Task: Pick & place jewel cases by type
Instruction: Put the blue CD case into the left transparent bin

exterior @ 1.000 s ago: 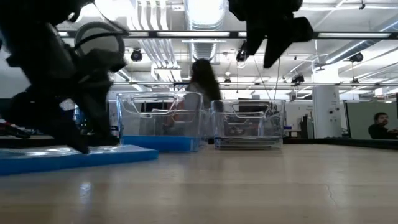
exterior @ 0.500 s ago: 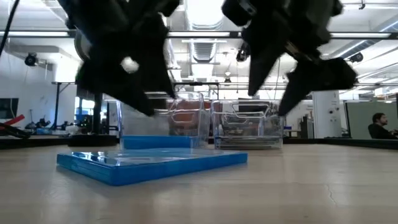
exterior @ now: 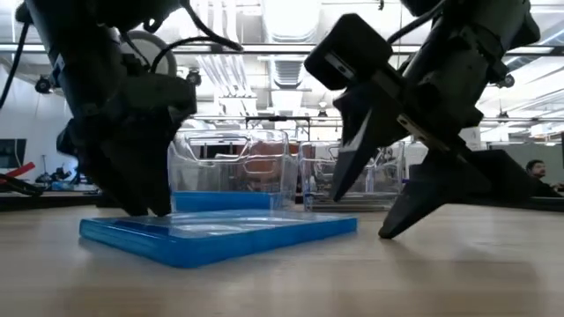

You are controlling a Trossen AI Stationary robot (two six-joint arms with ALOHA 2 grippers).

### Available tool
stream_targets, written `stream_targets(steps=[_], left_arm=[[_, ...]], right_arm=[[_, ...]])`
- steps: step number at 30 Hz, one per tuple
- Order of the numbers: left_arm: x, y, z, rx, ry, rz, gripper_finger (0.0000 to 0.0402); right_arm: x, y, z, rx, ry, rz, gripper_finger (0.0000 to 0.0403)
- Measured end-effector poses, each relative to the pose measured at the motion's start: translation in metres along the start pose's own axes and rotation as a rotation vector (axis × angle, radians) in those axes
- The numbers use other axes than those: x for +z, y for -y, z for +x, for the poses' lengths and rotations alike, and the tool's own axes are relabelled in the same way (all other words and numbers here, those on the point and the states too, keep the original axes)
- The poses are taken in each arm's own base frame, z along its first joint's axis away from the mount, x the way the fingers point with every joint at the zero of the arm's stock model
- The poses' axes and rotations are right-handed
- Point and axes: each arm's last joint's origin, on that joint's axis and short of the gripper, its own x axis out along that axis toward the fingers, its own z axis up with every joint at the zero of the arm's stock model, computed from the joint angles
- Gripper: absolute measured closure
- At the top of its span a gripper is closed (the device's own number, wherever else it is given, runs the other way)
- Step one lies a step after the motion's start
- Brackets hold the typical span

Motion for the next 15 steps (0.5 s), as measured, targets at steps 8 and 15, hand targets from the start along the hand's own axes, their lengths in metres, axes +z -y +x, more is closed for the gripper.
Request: stream_targets(steps=[8, 15], left_arm=[[-0.004, 0.007, 0.007, -0.183, -0.023, -0.056, 0.0188], [-0.006, 0.010, 0.006, -0.209, -0.055, -0.003, 0.0188]], right_arm=[[-0.001, -0.010, 0.022, 0.000, 0.008, -0.022, 0.0177], [0.004, -0.040, 0.014, 0.079, 0.031, -0.221, 0.0177]])
